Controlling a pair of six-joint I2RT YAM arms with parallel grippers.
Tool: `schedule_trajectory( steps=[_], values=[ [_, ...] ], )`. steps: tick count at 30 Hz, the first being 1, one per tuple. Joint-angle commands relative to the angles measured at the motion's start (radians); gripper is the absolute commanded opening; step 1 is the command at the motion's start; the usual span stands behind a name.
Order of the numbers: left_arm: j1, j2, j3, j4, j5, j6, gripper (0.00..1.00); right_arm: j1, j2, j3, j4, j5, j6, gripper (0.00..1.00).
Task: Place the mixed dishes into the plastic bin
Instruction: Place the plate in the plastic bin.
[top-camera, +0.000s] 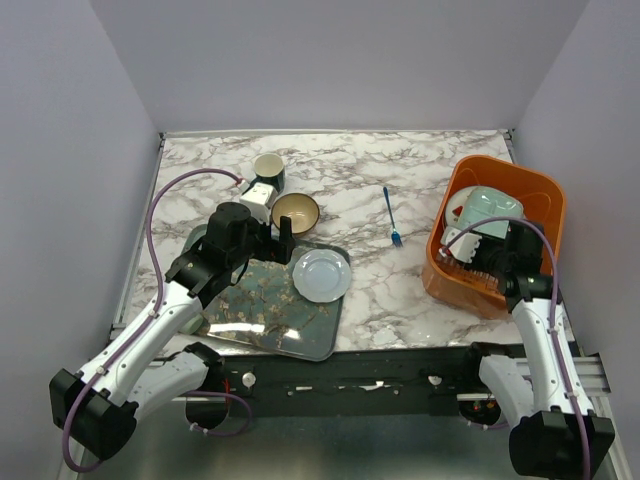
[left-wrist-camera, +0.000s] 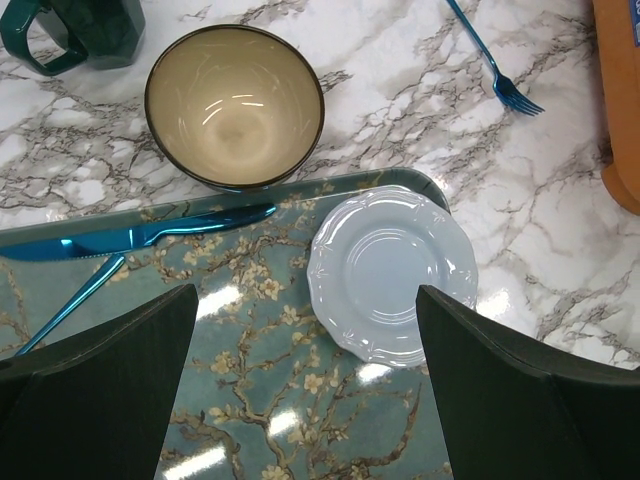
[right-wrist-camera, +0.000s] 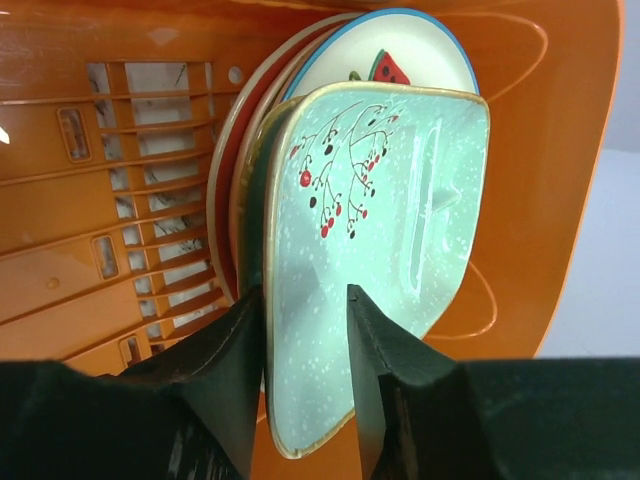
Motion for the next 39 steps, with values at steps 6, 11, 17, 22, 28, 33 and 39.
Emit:
schedule_trajectory(
  steps=[6, 11, 17, 22, 28, 33, 39],
  values=[
    [0.011, -0.017, -0.007, 0.005, 0.03, 0.012, 0.99, -0.01, -0.034, -0.002, 0.011, -0.029, 0.018, 0.64],
    [0.012, -0.017, -0.008, 0.006, 0.033, 0.012, 0.99, -0.01, -0.057, 0.02, -0.032, -0.052, 0.032, 0.73],
    [0.017, -0.019, -0.007, 0.006, 0.042, 0.012, 0.99, -0.01, -0.077, 0.064, -0.11, -0.098, 0.057, 0.78],
    [0.022, -0.019, -0.007, 0.006, 0.049, 0.012, 0.99, -0.01, -0.075, 0.113, -0.171, -0.146, 0.077, 0.82],
    [0.026, -0.021, -0.008, 0.008, 0.058, 0.012, 0.99, -0.01, -0.072, 0.164, -0.216, -0.181, 0.113, 0.83],
    [0.034, -0.021, -0.007, 0.012, 0.072, 0.009, 0.99, -0.01, -0.072, 0.228, -0.256, -0.253, 0.185, 0.84],
    [0.046, -0.022, -0.008, 0.012, 0.079, 0.006, 0.99, -0.01, -0.074, 0.305, -0.276, -0.345, 0.319, 0.88]
  ],
)
